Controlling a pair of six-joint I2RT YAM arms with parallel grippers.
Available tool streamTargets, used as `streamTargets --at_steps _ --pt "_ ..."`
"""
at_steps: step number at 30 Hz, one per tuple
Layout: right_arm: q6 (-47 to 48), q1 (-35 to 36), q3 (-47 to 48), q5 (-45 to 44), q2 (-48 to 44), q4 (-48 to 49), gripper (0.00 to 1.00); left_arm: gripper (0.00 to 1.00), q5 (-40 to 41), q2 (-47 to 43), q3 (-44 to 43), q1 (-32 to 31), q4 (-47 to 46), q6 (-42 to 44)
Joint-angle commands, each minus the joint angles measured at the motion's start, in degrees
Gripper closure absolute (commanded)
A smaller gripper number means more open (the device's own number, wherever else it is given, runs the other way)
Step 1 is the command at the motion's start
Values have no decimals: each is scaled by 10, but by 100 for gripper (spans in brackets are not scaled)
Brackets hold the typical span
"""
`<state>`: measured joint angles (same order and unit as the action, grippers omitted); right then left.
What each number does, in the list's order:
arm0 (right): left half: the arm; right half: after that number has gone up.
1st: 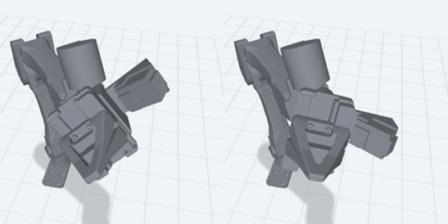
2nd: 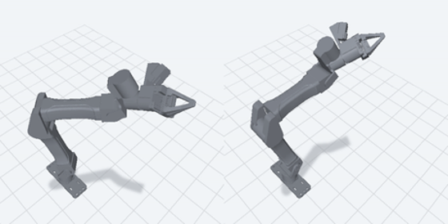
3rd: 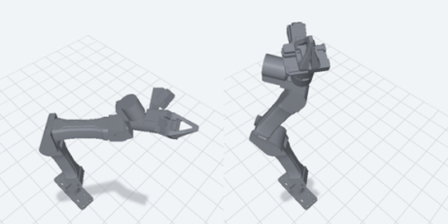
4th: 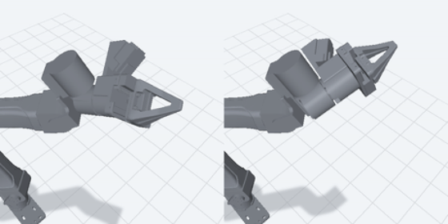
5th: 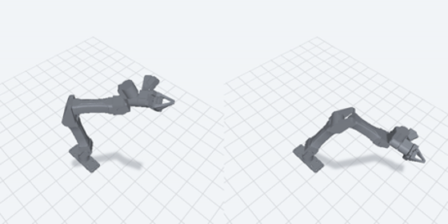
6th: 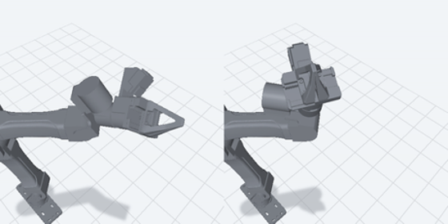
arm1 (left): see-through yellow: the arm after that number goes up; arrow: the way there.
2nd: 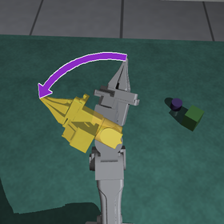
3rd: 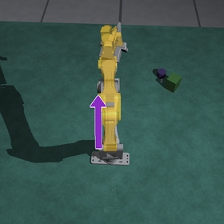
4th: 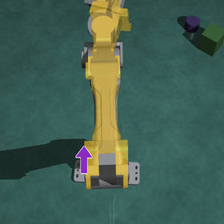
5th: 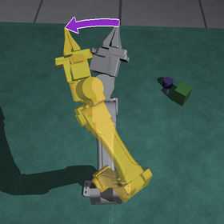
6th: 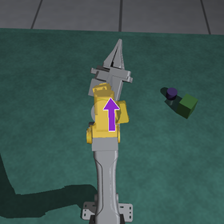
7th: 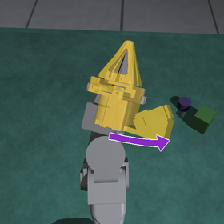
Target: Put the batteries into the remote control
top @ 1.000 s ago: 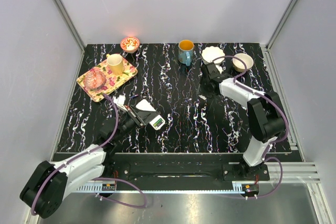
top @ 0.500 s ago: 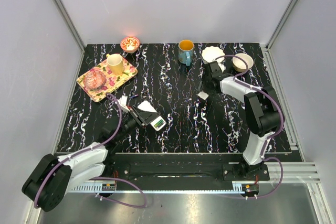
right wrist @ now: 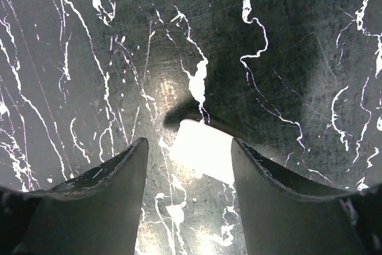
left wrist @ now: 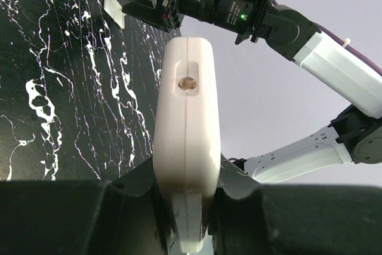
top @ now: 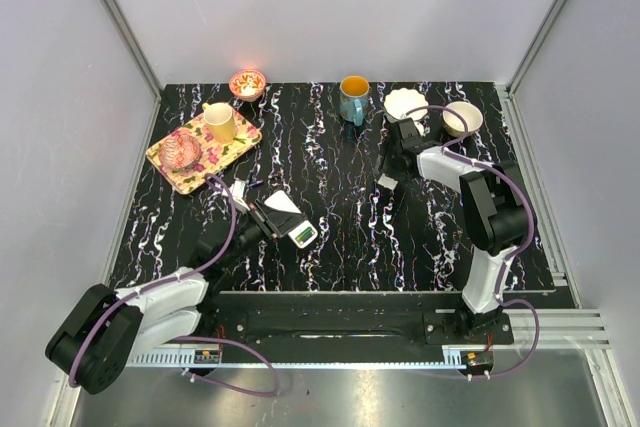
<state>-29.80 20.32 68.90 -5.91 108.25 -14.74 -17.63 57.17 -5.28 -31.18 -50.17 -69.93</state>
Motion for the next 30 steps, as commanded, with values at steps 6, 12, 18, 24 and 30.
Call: streamTargets --at_steps 6,12,18,24,30 --pt "4 -7 -10 16 -5 37 33 100 -14 11 -27 2 -54 9" --pt "0 -7 -21 27 9 31 33 100 -22 39 -21 2 -95 -5" --pt "-2 -6 -26 34 29 33 34 100 -23 42 -10 2 -109 -13" --pt "8 -7 -25 31 35 28 37 100 -21 39 -9 2 -105 -12" --pt "42 -6 -3 49 53 0 35 100 -21 51 -6 2 -119 -16"
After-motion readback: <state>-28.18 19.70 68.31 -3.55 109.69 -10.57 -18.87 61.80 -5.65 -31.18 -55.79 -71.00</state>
